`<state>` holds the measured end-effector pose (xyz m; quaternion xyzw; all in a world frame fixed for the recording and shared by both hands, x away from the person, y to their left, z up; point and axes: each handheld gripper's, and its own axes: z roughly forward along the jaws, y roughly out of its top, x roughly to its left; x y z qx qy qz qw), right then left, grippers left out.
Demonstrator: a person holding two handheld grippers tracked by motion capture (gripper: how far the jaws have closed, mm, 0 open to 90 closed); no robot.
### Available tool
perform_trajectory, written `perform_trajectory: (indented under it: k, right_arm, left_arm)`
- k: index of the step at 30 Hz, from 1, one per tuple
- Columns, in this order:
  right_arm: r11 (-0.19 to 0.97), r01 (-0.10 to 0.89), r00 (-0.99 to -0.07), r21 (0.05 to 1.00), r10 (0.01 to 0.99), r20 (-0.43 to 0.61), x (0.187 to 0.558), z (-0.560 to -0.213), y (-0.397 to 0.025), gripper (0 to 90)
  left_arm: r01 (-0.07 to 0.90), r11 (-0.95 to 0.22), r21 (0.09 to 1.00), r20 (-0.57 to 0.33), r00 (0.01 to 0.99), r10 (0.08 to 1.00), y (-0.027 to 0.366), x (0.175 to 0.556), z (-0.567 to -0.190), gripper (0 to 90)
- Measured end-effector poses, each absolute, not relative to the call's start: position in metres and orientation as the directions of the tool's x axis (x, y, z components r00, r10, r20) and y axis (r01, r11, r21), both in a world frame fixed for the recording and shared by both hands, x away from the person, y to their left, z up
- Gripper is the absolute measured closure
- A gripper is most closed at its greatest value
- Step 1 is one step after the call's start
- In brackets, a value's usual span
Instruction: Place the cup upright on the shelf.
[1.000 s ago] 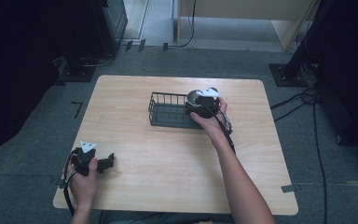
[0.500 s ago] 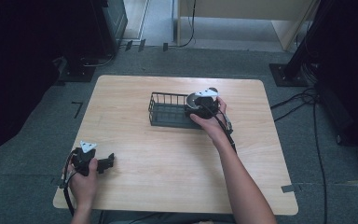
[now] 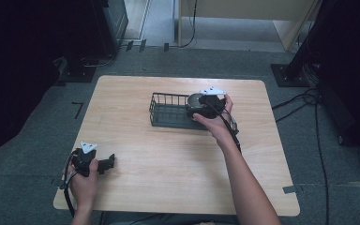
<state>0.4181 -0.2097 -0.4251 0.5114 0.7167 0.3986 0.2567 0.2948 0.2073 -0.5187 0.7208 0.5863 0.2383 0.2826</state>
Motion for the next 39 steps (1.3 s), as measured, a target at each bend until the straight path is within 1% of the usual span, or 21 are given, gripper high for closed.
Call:
perform_trajectory:
  k: [12,29,39]
  right_arm:
    - [0.126,0.498,-0.322,0.858,0.946,0.049,0.397,-0.413,-0.222,0.0]
    - [0.119,0.500,-0.313,0.858,0.948,0.051,0.369,-0.414,-0.248,0.0]
    - [0.105,0.515,-0.279,0.851,0.959,0.050,0.355,-0.420,-0.268,0.0]
  left_arm:
    - [0.711,-0.153,0.687,0.013,0.199,0.980,0.207,0.295,-0.519,0.0]
    - [0.711,-0.153,0.687,0.013,0.199,0.980,0.207,0.295,-0.519,0.0]
    - [0.710,-0.153,0.688,0.012,0.199,0.980,0.207,0.295,-0.519,0.0]
